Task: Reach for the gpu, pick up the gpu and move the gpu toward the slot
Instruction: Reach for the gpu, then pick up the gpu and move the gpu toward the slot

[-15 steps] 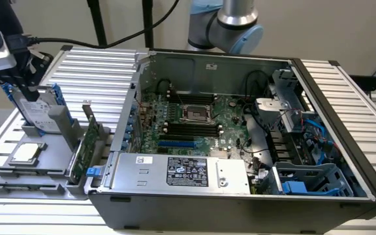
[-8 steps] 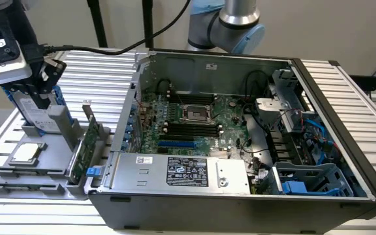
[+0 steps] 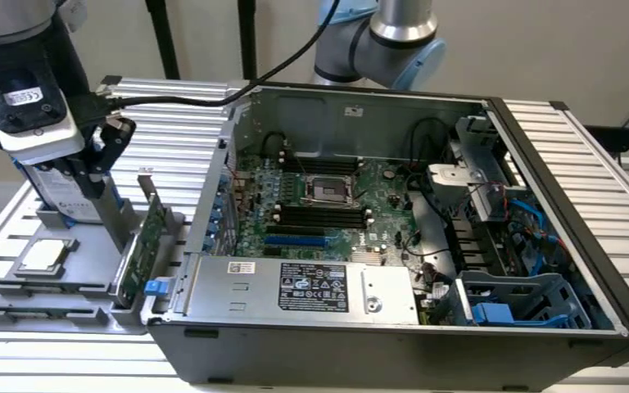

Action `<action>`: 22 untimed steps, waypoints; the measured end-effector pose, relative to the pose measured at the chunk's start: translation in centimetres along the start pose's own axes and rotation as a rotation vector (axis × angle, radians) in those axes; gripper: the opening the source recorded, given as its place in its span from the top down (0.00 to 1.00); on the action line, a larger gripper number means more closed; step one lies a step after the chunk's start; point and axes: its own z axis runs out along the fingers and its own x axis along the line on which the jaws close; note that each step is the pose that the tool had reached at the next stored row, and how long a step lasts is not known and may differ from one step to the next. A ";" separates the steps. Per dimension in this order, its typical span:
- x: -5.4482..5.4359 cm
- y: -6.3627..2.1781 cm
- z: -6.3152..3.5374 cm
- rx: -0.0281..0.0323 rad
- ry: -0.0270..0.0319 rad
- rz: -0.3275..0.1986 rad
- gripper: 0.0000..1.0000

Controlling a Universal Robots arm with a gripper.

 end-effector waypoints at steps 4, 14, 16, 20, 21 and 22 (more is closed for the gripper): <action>-1.3 -0.59 0.25 -0.0002 0.0000 0.000 0.89; -1.3 -0.59 0.25 -0.0001 0.0002 0.000 0.89; -1.3 -0.59 0.25 -0.0001 0.0002 0.000 0.89; -1.3 -0.59 0.25 -0.0001 0.0002 0.000 0.82; -1.3 -0.59 0.24 0.0000 0.0003 0.000 0.82; -1.3 -0.59 0.25 -0.0001 0.0002 0.000 0.76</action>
